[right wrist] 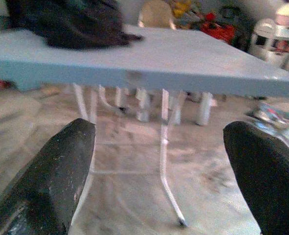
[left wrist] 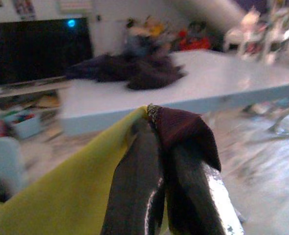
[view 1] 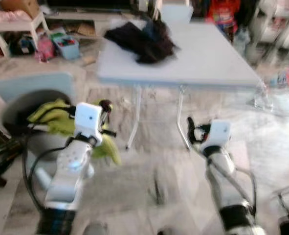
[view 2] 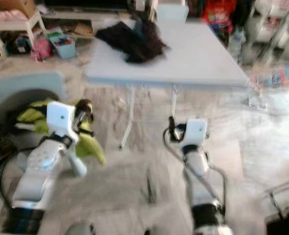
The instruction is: Hang hanger
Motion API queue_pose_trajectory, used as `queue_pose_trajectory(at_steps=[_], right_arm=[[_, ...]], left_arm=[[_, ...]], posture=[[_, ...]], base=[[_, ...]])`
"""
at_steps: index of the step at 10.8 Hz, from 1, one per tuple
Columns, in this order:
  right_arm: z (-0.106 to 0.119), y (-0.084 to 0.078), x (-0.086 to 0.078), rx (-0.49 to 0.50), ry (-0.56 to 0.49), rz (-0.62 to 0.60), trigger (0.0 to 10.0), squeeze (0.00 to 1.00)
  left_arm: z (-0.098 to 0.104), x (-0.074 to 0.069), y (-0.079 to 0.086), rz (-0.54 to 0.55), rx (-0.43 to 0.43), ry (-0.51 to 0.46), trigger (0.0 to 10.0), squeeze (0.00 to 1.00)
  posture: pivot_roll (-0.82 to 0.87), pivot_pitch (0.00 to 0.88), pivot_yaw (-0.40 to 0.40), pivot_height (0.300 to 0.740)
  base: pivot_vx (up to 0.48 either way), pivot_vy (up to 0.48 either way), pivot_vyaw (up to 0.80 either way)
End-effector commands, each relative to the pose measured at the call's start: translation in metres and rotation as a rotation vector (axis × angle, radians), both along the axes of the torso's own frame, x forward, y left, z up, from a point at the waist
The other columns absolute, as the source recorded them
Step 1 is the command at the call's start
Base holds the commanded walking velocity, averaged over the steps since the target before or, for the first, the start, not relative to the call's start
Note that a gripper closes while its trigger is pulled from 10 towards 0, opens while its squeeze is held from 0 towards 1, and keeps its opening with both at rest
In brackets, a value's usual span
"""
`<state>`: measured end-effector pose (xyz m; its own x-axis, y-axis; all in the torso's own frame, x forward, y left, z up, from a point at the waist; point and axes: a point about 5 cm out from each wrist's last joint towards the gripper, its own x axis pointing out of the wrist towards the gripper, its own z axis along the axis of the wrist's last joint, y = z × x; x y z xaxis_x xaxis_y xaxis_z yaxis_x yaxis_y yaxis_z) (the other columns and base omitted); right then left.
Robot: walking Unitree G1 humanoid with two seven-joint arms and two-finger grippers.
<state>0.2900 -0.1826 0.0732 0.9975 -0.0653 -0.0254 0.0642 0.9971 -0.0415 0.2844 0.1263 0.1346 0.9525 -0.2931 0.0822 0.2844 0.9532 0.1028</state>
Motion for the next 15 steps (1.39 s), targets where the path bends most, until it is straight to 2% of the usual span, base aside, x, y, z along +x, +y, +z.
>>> queue_pose_trajectory(at_steps=[1, 4, 7, 9, 12, 14, 15], right_arm=[[0.006, 0.001, 0.004, 0.002, -0.022, -0.001, 10.0, 0.00], [0.006, 0.003, 0.005, 0.003, -0.023, 0.002, 10.0, 0.00], [0.002, 0.006, 0.004, 0.005, -0.009, 0.009, 10.0, 0.00], [-0.002, 0.010, 0.002, 0.014, 0.007, 0.016, 10.0, 0.00], [-0.005, 0.010, 0.003, 0.025, 0.019, 0.010, 10.0, 0.00], [-0.008, 0.013, 0.005, 0.025, 0.033, 0.031, 10.0, 0.00], [-0.009, 0.014, 0.007, 0.026, 0.041, 0.044, 10.0, 0.00]], left_arm=[[0.010, 0.001, -0.003, -0.022, 0.010, -0.038, 10.0, 0.00], [0.010, 0.004, -0.005, -0.024, 0.008, -0.037, 10.0, 0.00], [0.009, 0.011, -0.006, 0.023, -0.020, -0.028, 10.0, 0.00], [0.004, 0.017, -0.001, 0.032, -0.015, -0.009, 10.0, 0.00], [-0.020, 0.019, 0.010, 0.003, 0.051, 0.075, 10.0, 0.00], [-0.042, 0.018, 0.027, 0.035, 0.134, 0.135, 10.0, 0.00], [-0.042, 0.021, 0.028, 0.042, 0.090, 0.146, 10.0, 0.00]], posture=[[0.02, 0.026, -0.046, 0.740], [0.02, 0.021, -0.045, 0.740], [0.01, 0.019, -0.044, 0.740], [0.01, 0.028, -0.047, 0.740], [0.00, 0.027, -0.045, 0.740], [0.00, 0.030, -0.050, 0.740], [0.01, 0.030, -0.053, 0.740]], base=[[0.000, -0.326, 0.00], [0.000, -0.109, 0.00], [0.000, 0.000, 0.00], [0.000, 0.144, 0.00], [0.000, 0.480, 0.00], [0.000, 0.480, -0.26], [0.000, 0.480, -0.80]])
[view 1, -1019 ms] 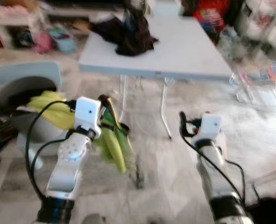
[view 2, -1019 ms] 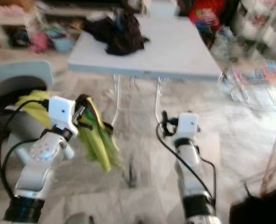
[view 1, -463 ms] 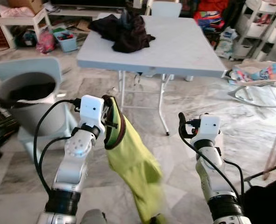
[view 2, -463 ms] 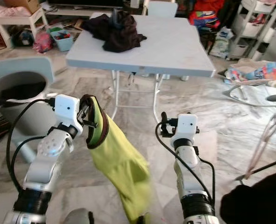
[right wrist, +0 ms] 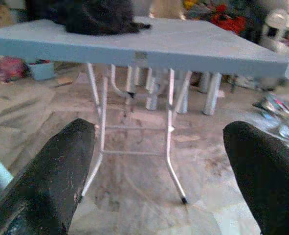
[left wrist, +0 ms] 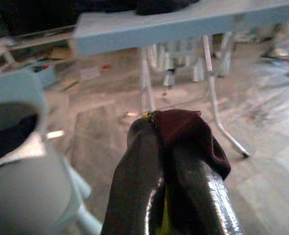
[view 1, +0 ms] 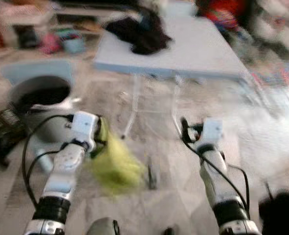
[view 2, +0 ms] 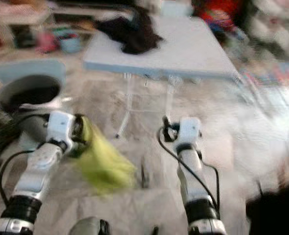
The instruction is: Hang hanger
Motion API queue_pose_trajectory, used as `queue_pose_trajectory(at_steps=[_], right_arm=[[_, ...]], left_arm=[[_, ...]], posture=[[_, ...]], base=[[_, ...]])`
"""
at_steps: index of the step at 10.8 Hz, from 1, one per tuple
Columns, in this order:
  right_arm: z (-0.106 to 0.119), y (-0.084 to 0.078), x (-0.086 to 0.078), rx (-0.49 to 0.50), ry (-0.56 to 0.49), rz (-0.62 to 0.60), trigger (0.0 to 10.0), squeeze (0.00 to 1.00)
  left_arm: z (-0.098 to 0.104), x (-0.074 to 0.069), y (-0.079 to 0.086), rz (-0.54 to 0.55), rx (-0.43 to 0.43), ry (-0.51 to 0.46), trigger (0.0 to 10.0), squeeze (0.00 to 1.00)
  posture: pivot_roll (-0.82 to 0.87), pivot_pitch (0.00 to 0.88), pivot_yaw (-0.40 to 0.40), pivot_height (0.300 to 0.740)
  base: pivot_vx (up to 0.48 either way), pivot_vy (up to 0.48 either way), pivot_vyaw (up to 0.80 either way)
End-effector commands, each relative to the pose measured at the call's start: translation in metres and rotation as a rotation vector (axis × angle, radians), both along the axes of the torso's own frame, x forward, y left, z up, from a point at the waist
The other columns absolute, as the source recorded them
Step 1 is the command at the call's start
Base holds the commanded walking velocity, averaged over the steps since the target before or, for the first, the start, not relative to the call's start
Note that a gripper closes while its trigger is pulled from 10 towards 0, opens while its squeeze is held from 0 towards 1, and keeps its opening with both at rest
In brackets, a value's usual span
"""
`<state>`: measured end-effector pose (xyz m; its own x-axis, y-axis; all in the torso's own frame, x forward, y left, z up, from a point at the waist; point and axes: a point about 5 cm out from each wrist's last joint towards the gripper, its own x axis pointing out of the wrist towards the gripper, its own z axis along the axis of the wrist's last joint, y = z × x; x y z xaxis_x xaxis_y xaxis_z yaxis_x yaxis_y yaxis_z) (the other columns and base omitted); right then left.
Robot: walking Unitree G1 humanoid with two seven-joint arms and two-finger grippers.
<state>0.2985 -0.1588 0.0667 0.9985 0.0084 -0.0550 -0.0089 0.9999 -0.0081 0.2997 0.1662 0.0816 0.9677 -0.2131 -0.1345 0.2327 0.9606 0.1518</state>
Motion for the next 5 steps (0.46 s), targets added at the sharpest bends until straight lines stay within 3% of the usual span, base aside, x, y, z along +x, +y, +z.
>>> queue_pose_trajectory(at_steps=[1, 5], right_arm=[[-0.003, -0.009, -0.001, -0.010, 0.015, -0.024, 10.0, 0.00], [-0.004, -0.008, 0.001, -0.019, 0.014, -0.012, 10.0, 0.00]], left_arm=[[0.011, 0.006, -0.011, -0.040, -0.027, -0.051, 10.0, 0.00], [0.010, 0.009, -0.022, -0.192, -0.027, -0.007, 10.0, 0.00]], posture=[[0.01, 0.029, -0.054, 0.740], [0.01, 0.030, -0.061, 0.740]], base=[[0.000, 0.480, -0.80], [0.000, 0.480, -0.78]])
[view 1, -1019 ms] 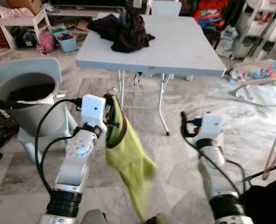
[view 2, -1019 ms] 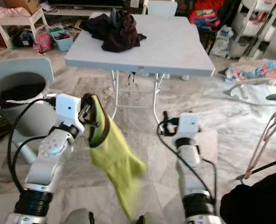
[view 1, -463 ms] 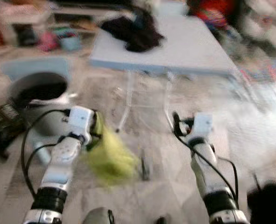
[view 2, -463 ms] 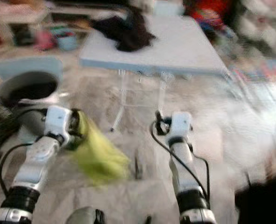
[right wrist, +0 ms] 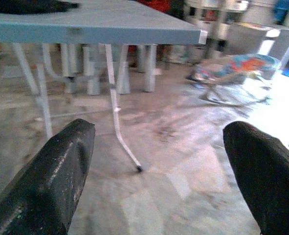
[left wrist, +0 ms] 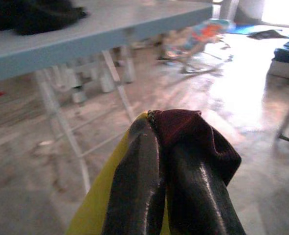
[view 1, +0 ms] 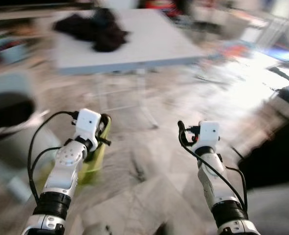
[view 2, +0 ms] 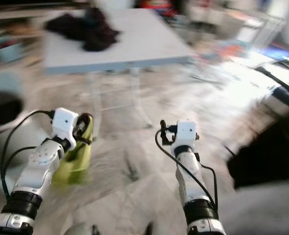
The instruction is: Hang hanger
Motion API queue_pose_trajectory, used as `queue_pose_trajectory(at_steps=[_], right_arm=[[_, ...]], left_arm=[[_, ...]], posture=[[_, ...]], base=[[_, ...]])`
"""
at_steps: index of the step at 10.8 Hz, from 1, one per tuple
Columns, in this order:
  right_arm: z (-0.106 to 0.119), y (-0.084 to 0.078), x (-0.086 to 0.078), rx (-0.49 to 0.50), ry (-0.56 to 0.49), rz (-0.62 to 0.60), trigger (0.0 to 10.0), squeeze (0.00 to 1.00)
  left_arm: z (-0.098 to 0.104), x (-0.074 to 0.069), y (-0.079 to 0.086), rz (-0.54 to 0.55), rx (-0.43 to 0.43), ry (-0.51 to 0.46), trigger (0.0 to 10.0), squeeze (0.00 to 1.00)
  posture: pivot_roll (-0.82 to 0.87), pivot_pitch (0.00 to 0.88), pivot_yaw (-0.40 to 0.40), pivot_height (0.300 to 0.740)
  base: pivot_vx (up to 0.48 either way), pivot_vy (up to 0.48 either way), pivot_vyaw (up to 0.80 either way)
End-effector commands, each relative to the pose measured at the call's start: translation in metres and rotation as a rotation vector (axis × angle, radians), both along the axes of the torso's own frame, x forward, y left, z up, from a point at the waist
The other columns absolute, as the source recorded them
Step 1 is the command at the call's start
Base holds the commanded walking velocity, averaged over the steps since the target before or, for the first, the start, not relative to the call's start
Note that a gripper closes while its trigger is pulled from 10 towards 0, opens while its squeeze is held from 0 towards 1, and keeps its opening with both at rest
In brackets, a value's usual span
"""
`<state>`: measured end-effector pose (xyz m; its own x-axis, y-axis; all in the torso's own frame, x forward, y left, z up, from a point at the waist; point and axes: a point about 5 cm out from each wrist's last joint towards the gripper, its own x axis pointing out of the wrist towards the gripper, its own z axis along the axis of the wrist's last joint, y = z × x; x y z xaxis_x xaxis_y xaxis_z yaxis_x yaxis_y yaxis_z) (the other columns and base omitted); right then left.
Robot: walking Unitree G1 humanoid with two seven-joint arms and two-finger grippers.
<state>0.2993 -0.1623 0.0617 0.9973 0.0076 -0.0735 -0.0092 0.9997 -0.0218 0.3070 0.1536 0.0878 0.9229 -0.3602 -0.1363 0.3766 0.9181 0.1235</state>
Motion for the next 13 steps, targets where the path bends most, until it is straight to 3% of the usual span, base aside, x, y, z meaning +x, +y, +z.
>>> queue_pose_trajectory(at_steps=[1, 3, 9, 11, 12, 13], right_arm=[[0.001, -0.005, 0.001, -0.006, -0.005, -0.012, 10.0, 0.00], [0.001, -0.005, 0.001, -0.006, -0.006, -0.013, 10.0, 0.00], [0.010, 0.003, -0.001, 0.047, -0.018, -0.101, 10.0, 0.00], [0.009, 0.006, -0.003, 0.103, -0.005, -0.106, 10.0, 0.00], [0.003, 0.007, -0.007, 0.101, 0.012, -0.103, 10.0, 0.00], [0.004, 0.008, -0.007, 0.104, 0.016, -0.104, 10.0, 0.00]], left_arm=[[0.005, 0.002, -0.009, -0.040, 0.004, -0.021, 10.0, 0.00], [0.006, 0.004, -0.007, -0.041, 0.009, -0.031, 10.0, 0.00], [0.002, 0.002, -0.005, -0.048, 0.055, -0.038, 10.0, 0.00], [0.000, 0.001, -0.008, -0.104, 0.122, -0.028, 10.0, 0.00], [-0.004, 0.013, 0.009, 0.103, 0.205, 0.004, 10.0, 0.00], [0.000, 0.022, 0.022, 0.263, 0.185, 0.008, 10.0, 0.00]], posture=[[0.01, 0.030, -0.061, 0.740], [0.01, 0.032, -0.060, 0.740], [0.01, 0.047, -0.062, 0.740], [0.00, 0.051, -0.059, 0.740], [0.01, 0.051, -0.058, 0.740], [0.01, 0.052, -0.054, 0.740]], base=[[0.000, 0.480, -0.69], [0.000, 0.480, -0.58], [0.000, 0.480, 0.00], [0.000, 0.240, 0.00], [0.000, 0.000, 0.00], [0.000, 0.000, 0.00]])
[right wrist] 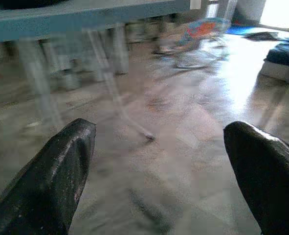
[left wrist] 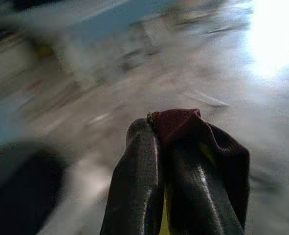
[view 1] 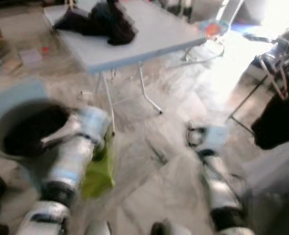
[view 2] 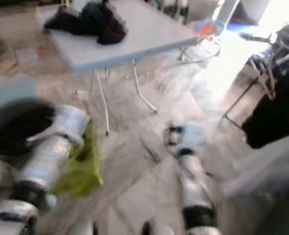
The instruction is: Hang hanger
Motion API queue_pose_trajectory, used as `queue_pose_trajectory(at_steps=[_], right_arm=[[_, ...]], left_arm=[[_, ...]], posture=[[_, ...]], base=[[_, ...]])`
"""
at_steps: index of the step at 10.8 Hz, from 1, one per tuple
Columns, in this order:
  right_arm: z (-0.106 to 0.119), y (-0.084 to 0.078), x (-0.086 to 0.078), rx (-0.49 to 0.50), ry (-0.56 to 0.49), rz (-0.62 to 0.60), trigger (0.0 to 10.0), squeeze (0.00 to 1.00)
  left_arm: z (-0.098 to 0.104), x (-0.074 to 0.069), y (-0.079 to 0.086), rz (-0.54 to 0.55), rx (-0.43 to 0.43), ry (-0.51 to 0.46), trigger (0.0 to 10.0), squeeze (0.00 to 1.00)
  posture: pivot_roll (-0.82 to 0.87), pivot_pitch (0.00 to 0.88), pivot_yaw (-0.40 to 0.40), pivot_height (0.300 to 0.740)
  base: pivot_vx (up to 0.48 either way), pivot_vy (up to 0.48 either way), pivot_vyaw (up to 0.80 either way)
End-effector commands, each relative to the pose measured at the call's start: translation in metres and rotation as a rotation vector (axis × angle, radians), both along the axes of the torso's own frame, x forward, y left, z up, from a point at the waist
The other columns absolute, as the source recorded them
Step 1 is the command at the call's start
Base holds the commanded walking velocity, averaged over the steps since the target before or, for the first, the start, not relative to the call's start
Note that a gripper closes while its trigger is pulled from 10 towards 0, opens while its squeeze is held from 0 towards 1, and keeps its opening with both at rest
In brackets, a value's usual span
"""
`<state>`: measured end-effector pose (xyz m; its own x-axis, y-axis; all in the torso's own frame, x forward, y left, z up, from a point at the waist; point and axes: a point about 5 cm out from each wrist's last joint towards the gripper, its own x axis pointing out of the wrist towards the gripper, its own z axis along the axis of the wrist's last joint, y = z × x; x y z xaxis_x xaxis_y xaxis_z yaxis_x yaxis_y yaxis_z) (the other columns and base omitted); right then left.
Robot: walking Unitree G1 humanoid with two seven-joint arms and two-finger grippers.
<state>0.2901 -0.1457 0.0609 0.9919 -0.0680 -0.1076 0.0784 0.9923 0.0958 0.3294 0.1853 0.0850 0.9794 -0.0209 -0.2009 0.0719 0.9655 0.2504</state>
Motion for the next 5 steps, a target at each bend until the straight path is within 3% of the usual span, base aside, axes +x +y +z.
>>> queue_pose_trajectory(at_steps=[1, 4, 5], right_arm=[[0.005, -0.008, 0.004, -0.012, -0.010, -0.013, 10.0, 0.00], [0.003, -0.007, 0.004, 0.009, -0.002, -0.009, 10.0, 0.00], [0.003, -0.007, 0.004, 0.010, 0.000, -0.009, 10.0, 0.00]], left_arm=[[0.007, 0.007, -0.003, 0.059, -0.085, -0.008, 10.0, 0.00], [0.009, 0.006, -0.035, -0.160, -0.076, -0.028, 10.0, 0.00], [0.006, 0.004, -0.037, -0.182, -0.082, -0.015, 10.0, 0.00]], posture=[[0.00, 0.052, -0.052, 0.740], [0.00, 0.051, -0.046, 0.740], [0.00, 0.051, -0.046, 0.740]], base=[[0.000, 0.000, 0.00], [0.000, 0.000, 0.00], [0.000, 0.000, 0.00]])
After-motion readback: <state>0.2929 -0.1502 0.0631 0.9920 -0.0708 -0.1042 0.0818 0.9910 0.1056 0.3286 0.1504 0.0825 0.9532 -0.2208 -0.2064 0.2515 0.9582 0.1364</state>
